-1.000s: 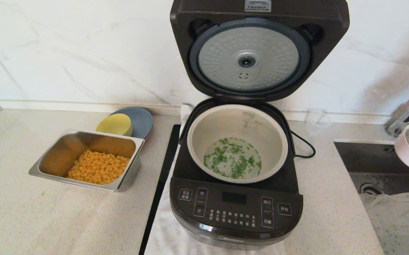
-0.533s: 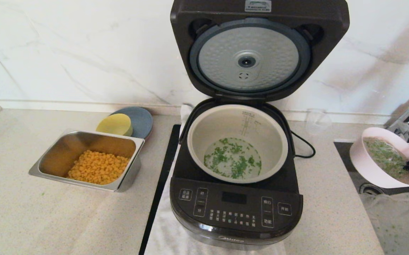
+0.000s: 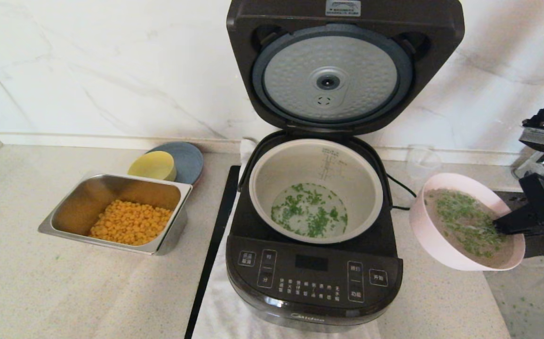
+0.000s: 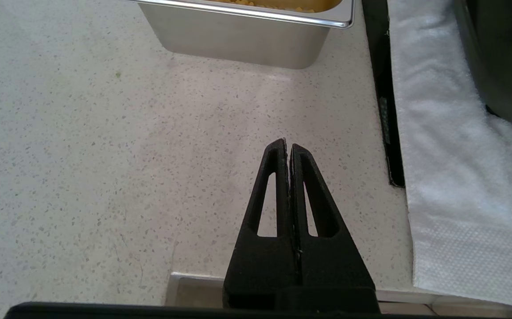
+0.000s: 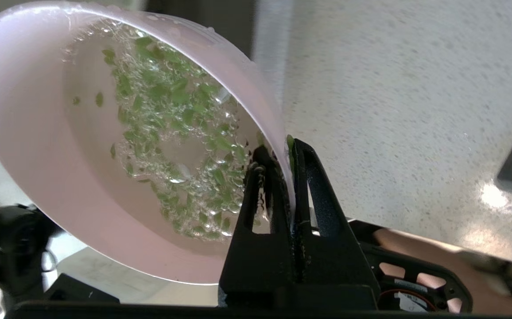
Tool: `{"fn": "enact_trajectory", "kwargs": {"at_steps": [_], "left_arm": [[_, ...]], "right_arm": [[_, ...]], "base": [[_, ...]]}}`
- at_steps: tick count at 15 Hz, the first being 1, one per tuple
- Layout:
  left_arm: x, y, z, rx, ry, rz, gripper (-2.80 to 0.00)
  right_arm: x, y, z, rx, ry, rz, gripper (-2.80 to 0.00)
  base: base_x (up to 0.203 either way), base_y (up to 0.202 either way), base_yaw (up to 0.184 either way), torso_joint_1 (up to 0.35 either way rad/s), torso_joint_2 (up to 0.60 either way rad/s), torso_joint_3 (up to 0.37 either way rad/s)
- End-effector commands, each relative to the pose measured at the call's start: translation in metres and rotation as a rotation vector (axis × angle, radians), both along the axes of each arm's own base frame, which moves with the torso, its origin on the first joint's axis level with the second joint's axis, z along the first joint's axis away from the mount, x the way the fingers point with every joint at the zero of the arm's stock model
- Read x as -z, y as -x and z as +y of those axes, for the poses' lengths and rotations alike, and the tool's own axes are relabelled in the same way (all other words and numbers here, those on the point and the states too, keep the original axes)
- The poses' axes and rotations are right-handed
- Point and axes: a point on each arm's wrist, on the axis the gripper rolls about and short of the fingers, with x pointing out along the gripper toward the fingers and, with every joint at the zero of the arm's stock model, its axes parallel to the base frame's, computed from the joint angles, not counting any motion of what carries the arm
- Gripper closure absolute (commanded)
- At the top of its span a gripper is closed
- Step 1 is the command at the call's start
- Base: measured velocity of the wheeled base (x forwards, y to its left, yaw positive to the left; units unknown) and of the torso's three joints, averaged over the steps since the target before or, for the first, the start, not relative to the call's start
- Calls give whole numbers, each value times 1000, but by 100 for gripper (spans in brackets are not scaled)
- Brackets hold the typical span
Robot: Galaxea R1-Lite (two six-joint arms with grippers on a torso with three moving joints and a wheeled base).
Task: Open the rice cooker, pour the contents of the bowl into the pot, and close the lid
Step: Pour the water from the bowl into the rice cooker
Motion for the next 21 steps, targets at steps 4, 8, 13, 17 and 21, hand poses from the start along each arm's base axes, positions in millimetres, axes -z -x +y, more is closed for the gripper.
{"fn": "enact_trajectory", "kwargs": {"at_steps": [4,8,13,17,21], "left_arm": [[0,0,0,0,0,0,0],[0,0,0,0,0,0,0],[0,0,0,0,0,0,0],[0,0,0,1,0,0,0],[0,0,0,0,0,0,0]], "right_arm": [[0,-5,59,-68,89,-6,0],[1,-21,90,-72,111,-15,0],[4,-40,128,-91,88,-14,0],[6,-55,149,-68,46,-12,0],[16,-74,165,26,67,-86,0]], "base": [[0,0,0,0,0,0],[0,0,0,0,0,0],[0,0,0,0,0,0],[0,0,0,0,0,0],[0,0,0,0,0,0]]}}
